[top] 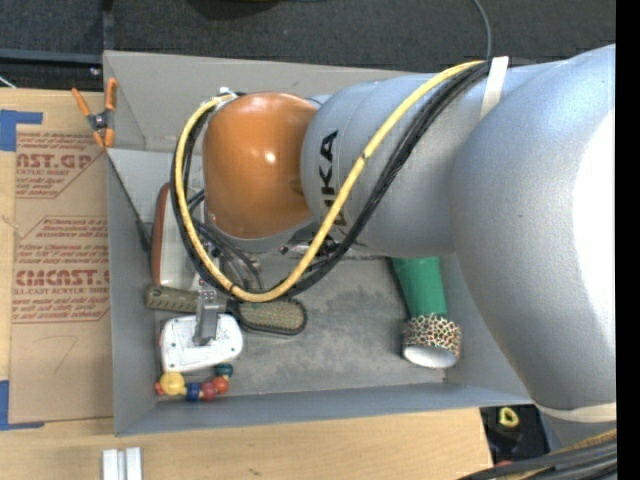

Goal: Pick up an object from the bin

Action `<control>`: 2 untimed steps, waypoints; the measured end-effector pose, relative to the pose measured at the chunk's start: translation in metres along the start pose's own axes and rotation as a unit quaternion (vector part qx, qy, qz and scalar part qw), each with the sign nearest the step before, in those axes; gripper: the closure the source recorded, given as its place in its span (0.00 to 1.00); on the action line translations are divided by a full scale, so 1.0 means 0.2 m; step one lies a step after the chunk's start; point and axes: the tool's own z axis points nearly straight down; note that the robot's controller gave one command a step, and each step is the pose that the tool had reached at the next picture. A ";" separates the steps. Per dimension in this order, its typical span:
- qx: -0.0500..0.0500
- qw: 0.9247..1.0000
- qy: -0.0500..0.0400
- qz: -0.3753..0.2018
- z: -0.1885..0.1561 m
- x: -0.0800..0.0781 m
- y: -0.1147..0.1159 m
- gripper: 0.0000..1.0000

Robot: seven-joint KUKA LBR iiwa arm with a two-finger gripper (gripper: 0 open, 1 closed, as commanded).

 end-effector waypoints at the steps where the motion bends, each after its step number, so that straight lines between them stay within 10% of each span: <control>1: 0.001 0.999 0.003 -0.041 0.25 0.21 -0.12 0.00; 2: -0.001 0.998 -0.004 -0.058 0.30 0.21 -0.06 0.00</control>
Offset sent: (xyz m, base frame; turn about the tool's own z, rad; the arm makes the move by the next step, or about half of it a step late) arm -0.0413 -0.0135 -0.0590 -0.1155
